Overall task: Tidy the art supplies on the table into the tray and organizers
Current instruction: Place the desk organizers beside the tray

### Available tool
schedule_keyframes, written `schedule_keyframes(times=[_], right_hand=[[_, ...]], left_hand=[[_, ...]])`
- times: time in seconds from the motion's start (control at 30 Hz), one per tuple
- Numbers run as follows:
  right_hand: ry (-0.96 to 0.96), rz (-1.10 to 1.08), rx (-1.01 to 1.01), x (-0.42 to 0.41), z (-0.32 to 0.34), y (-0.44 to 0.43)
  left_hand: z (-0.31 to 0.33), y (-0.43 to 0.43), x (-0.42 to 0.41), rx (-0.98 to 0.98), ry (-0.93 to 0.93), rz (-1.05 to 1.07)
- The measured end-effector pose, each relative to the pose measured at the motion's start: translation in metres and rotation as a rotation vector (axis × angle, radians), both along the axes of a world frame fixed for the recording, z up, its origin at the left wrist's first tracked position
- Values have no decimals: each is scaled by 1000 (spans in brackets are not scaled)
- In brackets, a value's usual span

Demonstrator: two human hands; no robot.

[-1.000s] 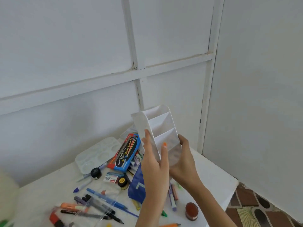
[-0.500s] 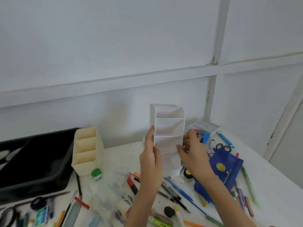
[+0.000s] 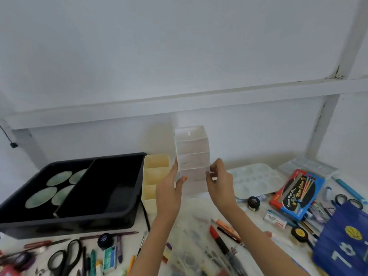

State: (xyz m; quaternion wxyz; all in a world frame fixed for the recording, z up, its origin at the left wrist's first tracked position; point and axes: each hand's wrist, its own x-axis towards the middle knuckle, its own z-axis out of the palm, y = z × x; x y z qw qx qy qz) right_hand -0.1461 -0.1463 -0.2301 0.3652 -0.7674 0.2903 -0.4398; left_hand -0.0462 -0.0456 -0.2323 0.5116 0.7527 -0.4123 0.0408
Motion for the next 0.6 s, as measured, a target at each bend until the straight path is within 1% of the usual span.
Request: schedule_keyframes(times=[0.13, 0.27, 0.33, 0.43, 0.53, 0.6], right_hand=[[69, 1, -3, 28, -22, 0], [106, -29, 53, 42, -40, 3], [100, -45, 88, 46, -45, 6], [86, -51, 116, 50, -49, 9], [131, -72, 113, 53, -51, 7], [160, -82, 110, 54, -52, 5]], left_hand=[[-21, 1, 29, 84, -188, 70], [-36, 0, 44, 124, -274, 77], [-47, -2, 51, 151, -271, 85], [-57, -1, 55, 132, -200, 58], [-58, 1, 55, 138, -126, 64], [-58, 1, 55, 159, -135, 74]])
